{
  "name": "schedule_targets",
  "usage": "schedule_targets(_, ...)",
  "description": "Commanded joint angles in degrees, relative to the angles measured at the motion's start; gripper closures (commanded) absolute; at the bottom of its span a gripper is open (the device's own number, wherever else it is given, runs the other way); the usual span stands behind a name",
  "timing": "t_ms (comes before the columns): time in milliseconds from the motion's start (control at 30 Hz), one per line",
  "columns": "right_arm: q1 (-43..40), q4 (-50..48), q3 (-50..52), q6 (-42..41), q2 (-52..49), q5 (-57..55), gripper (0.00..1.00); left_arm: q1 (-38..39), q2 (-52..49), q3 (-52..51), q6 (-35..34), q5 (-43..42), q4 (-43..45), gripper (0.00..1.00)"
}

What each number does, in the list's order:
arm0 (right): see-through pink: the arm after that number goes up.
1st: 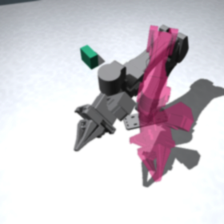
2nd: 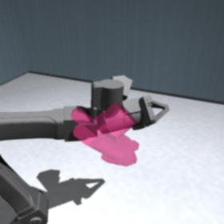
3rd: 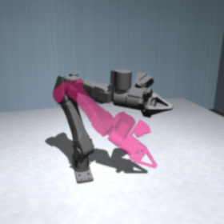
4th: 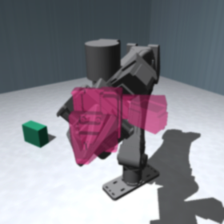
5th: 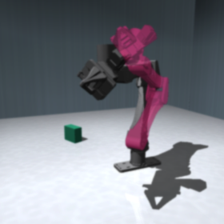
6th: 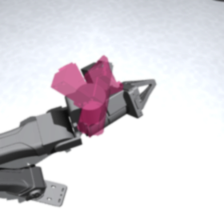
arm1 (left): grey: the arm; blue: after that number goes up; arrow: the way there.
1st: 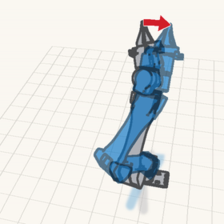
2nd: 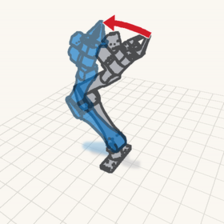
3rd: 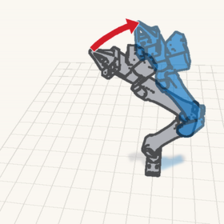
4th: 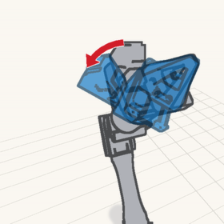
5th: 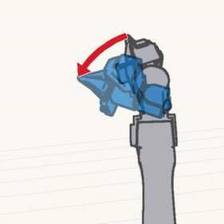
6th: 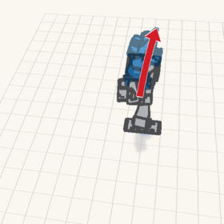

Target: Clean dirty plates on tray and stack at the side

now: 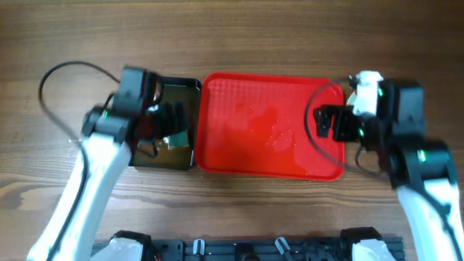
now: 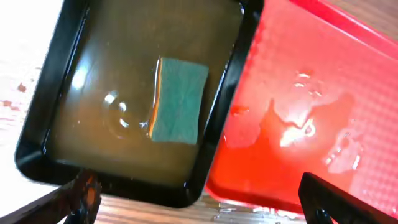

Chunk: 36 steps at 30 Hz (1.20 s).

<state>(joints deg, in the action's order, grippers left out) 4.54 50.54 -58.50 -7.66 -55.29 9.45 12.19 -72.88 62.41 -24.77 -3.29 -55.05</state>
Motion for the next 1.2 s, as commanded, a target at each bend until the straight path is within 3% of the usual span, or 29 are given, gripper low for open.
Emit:
schedule_targets(0, 0.2, -1.6, 7.3, 1.2, 15.5, -3.7, 0.00, 3.5, 19.1, -11.0, 0.3, 4.0, 5.9, 0.00)
schedule_targets(67, 0.2, -0.5, 7.8, 1.3, 18.9, -3.7, 0.00, 4.1, 30.7, -14.4, 0.3, 4.4, 6.0, 0.00)
schedule_targets(167, 0.2, -0.1, 7.8, 1.3, 18.7, -3.7, 0.00, 4.1, 35.1, -14.4, 0.3, 4.4, 4.5, 0.00)
schedule_targets(600, 0.2, -0.2, 7.8, 1.3, 12.4, -3.7, 0.00, 4.1, 35.5, -14.4, 0.3, 4.4, 3.1, 0.00)
schedule_targets(800, 0.2, -0.5, 8.8, 4.8, 18.6, -6.1, 0.00, 4.1, 35.5, -14.4, 0.3, 4.4, 3.1, 0.00)
schedule_targets(900, 0.2, -5.6, 12.4, 4.9, 25.6, -6.0, 0.01, 4.1, 35.5, -14.4, 0.3, 4.4, 3.1, 0.00)
schedule_targets(1167, 0.2, -33.4, 35.6, 4.4, 47.8, -1.9, 0.01, 4.1, 35.5, -14.4, 0.3, 4.4, 3.1, 0.00)
